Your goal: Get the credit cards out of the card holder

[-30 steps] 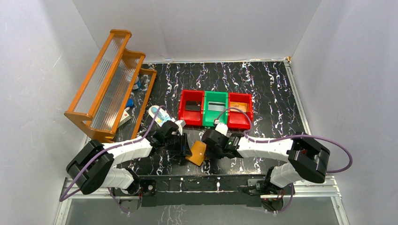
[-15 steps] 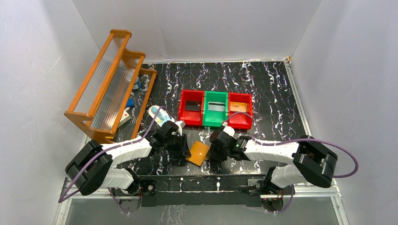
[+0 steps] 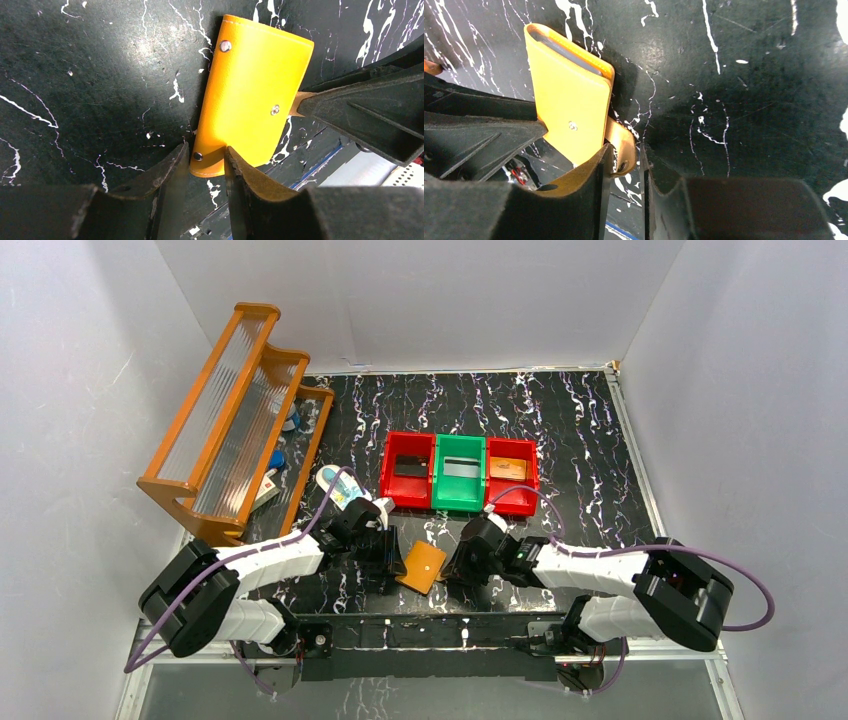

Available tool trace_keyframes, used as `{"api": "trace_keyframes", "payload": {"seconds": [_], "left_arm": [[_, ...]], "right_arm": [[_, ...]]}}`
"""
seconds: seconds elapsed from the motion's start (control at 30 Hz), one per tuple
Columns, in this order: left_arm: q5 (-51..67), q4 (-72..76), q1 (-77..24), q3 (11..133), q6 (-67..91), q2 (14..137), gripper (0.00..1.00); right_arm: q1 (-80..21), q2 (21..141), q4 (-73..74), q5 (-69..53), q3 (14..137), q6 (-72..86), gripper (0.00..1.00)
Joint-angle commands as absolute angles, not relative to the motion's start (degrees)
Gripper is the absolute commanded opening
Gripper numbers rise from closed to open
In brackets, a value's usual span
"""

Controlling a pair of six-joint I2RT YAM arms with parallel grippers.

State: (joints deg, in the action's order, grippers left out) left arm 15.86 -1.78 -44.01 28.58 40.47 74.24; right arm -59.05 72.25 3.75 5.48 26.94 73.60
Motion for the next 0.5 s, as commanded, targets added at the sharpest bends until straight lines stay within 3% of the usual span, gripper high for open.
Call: {"api": "trace_keyframes", "payload": {"seconds": [0.0,0.47], "left_arm": [[16.1,-4.4,-44.3,29.9,39.7,73.5,0.32],[14.9,-5.2,-44.4,30.5,39.4,71.8,0.36]], "right_arm": [[-58.8,71.5,-0.7,3.6,25.6,75.0,0.32],[-58.4,66.4,1.1,7.8,26.0,70.6,0.08]]}}
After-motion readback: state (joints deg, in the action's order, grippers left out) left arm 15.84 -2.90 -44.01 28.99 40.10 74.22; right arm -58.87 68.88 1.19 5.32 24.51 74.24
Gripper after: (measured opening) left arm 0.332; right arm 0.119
